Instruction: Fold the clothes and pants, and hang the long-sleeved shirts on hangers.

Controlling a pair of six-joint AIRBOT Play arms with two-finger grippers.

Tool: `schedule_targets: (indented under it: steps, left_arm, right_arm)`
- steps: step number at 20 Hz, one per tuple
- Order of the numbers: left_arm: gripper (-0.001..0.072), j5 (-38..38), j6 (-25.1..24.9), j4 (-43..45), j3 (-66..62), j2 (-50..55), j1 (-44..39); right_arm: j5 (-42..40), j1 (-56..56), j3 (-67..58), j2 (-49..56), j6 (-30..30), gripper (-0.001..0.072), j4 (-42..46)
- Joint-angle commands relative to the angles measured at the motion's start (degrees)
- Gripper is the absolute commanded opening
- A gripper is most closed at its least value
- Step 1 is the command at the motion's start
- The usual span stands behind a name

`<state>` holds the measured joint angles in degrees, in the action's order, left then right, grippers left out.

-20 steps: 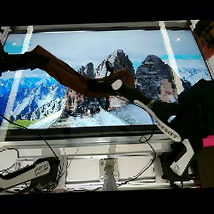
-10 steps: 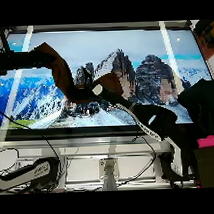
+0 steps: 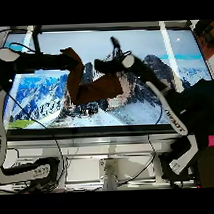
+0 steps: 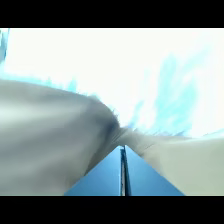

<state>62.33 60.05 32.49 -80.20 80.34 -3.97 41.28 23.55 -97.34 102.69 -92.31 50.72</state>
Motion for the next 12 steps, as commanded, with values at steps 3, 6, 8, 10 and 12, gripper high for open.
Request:
schedule_targets:
  steps: [3, 6, 8, 10, 12]
  left_arm:
    - [0.0015, -18.5, 0.0, -0.2, 0.0, 5.7, -15.8]
    - [0.0201, -25.2, 0.0, 0.0, 0.0, 10.8, -23.1]
    - [0.0707, -24.0, 0.2, 0.0, 0.0, 13.0, -25.4]
    - [0.0718, -21.5, 0.2, 0.0, 0.0, 13.6, -26.2]
    - [0.0717, -21.0, 0.2, 0.0, 0.0, 13.3, -25.7]
  right_arm:
    - [3.5, -11.3, 0.0, -9.2, -1.7, 0.0014, 7.0]
    - [6.9, -13.8, 0.0, -11.4, -1.7, 0.0016, 8.2]
    - [11.2, -14.9, 0.0, -11.6, -0.6, 0.0208, 9.6]
    - [15.7, -15.5, 0.0, -11.6, 0.5, 0.0467, 14.6]
    - [19.8, -15.9, 0.0, -11.6, 1.0, 0.0469, 20.2]
